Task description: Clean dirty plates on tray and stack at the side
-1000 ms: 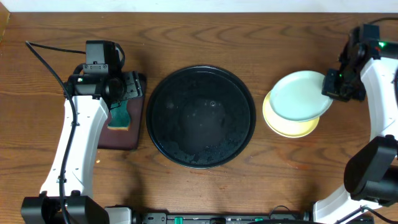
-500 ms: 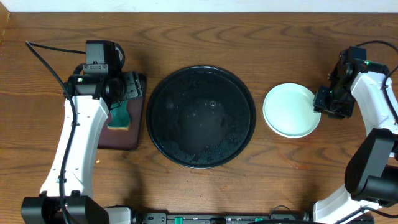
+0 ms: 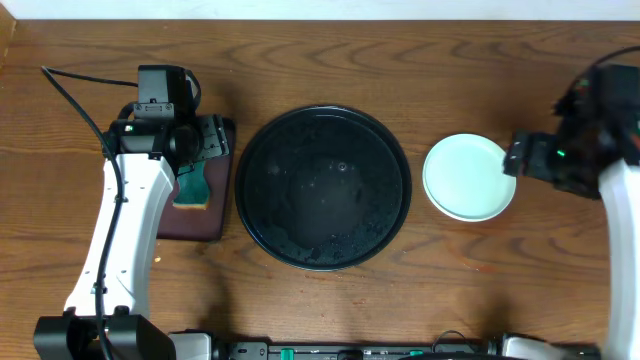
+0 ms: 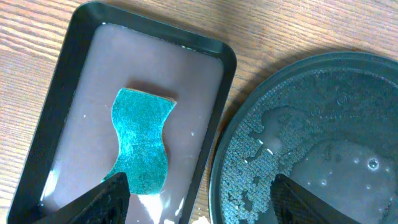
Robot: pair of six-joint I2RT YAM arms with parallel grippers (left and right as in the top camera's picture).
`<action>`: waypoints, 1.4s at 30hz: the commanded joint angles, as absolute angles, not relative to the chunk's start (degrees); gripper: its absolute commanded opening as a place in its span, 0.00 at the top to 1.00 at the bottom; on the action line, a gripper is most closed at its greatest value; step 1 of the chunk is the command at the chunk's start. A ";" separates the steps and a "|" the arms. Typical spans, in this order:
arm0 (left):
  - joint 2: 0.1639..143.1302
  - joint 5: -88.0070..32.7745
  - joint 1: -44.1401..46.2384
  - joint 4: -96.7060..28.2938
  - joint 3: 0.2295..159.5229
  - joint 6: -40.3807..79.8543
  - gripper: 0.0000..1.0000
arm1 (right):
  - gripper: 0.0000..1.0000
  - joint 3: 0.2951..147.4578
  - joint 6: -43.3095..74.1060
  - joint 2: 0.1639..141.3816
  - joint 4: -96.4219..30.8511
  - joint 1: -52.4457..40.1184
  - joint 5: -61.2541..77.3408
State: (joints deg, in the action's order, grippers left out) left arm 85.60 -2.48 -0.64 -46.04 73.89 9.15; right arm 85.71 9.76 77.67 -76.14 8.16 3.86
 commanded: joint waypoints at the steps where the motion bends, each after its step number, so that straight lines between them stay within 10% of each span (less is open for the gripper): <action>1: 85.82 -2.37 -0.80 -46.00 74.43 9.04 0.27 | 0.01 86.56 9.37 68.86 -76.77 7.66 7.90; 18: 85.82 -2.39 -0.80 -46.00 74.43 9.06 0.27 | 0.01 83.81 6.55 43.33 -74.46 7.84 -2.61; 42: 85.82 -2.39 -0.80 -46.00 74.43 9.06 0.27 | 0.01 7.29 4.19 6.46 -5.08 0.58 1.96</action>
